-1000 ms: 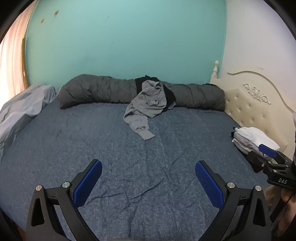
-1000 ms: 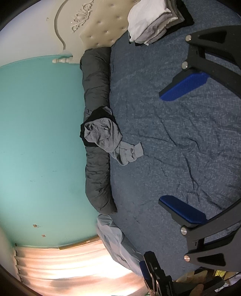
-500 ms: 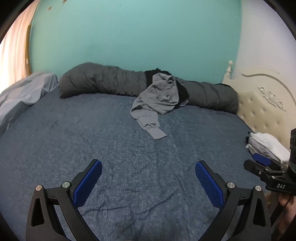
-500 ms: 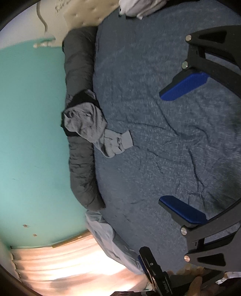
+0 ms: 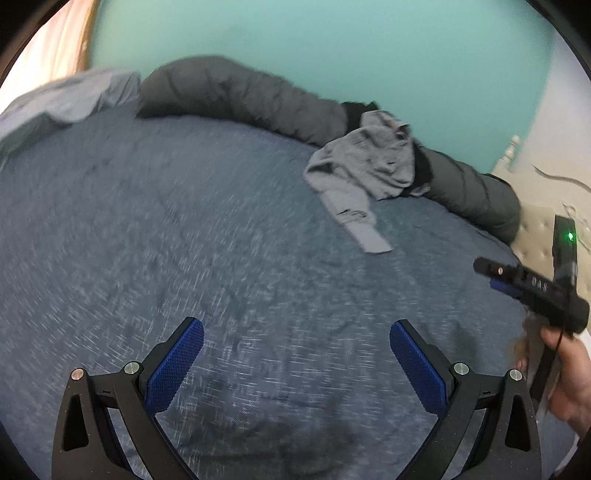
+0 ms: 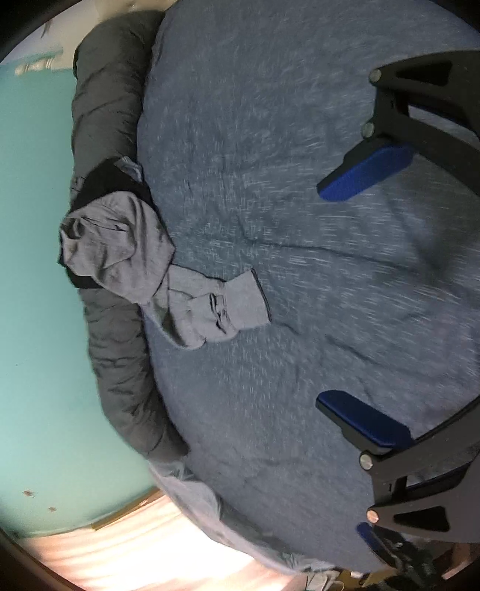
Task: Fold clothes
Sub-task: 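Move the right tool to the grey hoodie sleeve cuff, then grasp the hoodie sleeve cuff with the right tool and pull it away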
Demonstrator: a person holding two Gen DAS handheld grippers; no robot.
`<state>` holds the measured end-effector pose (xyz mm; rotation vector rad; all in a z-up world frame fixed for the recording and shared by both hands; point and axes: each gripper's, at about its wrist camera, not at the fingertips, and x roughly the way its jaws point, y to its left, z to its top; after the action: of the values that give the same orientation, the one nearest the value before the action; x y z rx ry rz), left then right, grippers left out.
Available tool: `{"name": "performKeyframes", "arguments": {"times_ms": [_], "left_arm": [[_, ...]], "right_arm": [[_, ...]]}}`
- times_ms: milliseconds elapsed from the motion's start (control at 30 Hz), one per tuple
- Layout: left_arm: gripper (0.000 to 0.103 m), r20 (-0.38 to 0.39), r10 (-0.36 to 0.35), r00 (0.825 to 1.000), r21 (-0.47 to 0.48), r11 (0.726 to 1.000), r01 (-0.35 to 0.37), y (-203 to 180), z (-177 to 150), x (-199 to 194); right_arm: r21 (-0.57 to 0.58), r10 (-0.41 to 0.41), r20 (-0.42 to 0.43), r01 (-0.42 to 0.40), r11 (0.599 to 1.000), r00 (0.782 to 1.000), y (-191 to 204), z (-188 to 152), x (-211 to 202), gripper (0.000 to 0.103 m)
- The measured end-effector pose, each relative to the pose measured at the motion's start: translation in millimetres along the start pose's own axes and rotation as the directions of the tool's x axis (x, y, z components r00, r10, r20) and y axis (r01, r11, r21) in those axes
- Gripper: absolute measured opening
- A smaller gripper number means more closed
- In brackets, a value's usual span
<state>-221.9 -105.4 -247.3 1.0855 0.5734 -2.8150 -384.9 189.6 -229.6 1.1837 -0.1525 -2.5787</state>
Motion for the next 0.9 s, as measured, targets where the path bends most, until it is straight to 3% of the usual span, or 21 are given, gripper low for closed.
{"name": "performKeyframes", "arguments": {"times_ms": [200,500,700,833,900], "left_arm": [[0.103,-0.026,0.011,1.0,-0.028,1.0,-0.012,15.5,-15.6,25.9],[0.103,-0.036,0.02,0.999,-0.073,0.997,-0.023,41.1,-20.3,34.1],[0.103,-0.037,0.026,0.999,-0.073,0.997,-0.028,49.6,-21.3,33.1],[0.103,-0.037,0.027,0.999,-0.067,0.997,-0.029,51.7,-21.4,32.6],[0.103,-0.037,0.027,0.999,-0.064,0.997,-0.03,51.4,-20.9,32.9]], "right_arm": [[-0.049,-0.005,-0.029,0.003,0.999,1.0,2.2,24.7,60.2,0.102],[-0.088,-0.028,-0.092,0.02,0.996,0.995,13.6,54.5,140.7,0.101],[-0.088,-0.047,-0.127,0.036,0.995,0.991,8.6,67.3,178.4,0.087],[-0.103,-0.075,-0.183,0.057,0.993,0.98,6.8,67.9,203.2,0.07],[-0.094,-0.069,-0.157,0.054,0.994,0.985,7.2,67.1,204.1,0.065]]}}
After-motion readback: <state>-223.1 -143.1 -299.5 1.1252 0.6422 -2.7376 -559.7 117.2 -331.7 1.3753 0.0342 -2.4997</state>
